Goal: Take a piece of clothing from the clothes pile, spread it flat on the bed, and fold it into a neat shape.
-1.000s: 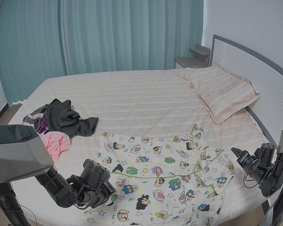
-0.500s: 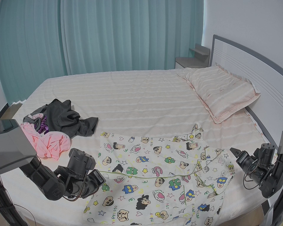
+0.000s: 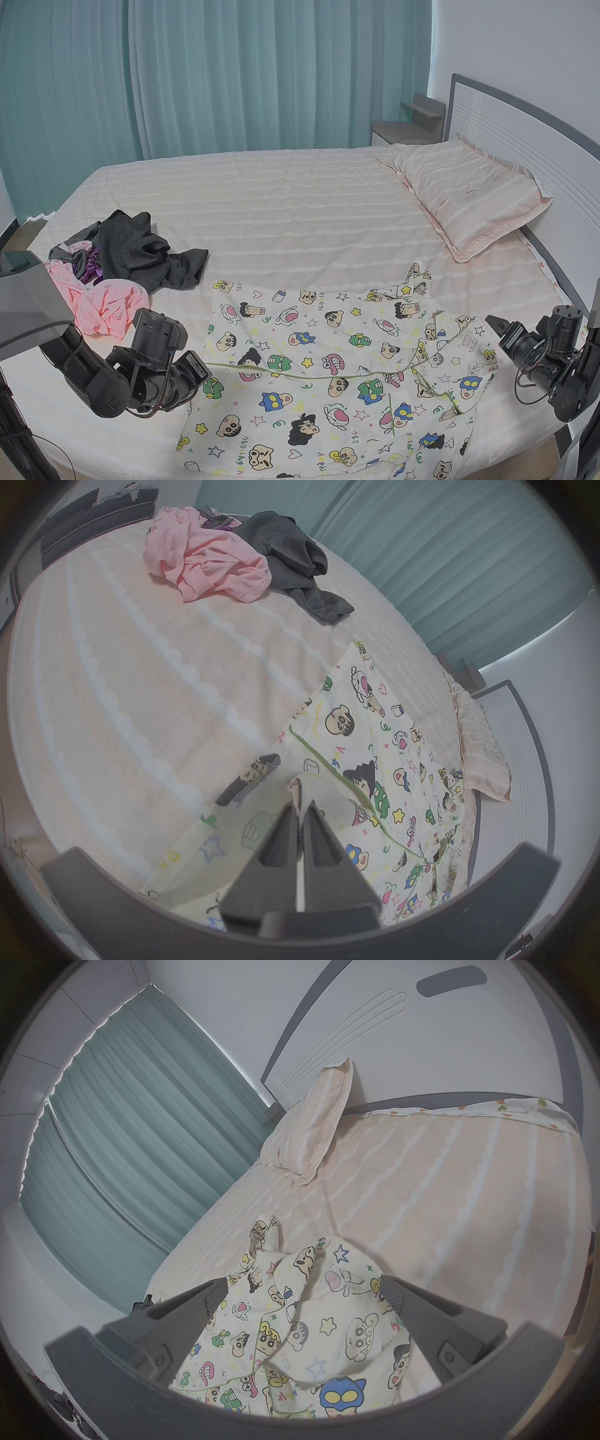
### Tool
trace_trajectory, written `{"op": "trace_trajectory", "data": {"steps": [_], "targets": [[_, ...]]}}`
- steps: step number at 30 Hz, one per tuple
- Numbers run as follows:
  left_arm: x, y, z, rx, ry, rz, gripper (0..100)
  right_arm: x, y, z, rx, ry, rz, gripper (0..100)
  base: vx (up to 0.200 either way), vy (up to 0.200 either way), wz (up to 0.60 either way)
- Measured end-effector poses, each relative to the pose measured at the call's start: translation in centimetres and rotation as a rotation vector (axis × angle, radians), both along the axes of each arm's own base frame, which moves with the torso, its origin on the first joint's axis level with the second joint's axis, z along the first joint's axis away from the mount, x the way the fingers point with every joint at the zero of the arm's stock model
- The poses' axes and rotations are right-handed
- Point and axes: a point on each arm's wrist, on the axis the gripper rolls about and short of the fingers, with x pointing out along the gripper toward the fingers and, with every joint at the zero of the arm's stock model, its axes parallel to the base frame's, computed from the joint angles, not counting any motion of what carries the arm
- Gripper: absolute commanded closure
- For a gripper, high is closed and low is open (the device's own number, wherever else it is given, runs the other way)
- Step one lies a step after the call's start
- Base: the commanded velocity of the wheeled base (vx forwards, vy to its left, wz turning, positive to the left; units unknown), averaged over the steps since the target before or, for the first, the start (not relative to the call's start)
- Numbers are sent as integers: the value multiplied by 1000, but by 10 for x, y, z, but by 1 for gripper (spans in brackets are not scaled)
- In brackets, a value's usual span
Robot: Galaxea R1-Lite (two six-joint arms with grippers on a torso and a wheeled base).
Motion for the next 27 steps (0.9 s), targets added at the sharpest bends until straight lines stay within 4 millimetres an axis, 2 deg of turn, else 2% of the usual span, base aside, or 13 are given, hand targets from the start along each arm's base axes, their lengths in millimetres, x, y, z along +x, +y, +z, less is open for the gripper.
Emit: {"op": "trace_trajectory", "data": {"steps": [8,9,20,27], "targets": [[7,3,-9,8,-9,10,100,-1,2,0,0,4,8,0,0,0,0],[8,4,-10,9,-9,13,0,-1,2,0,-1,4,9,0,0,0,0],[14,17,-18,16,12,63,0,-1,2,0,0,2,9,0,0,0,0],[14,35,-3,-65,-20,84,0,1,7,6,38,-34,19,0,0,0,0]]}}
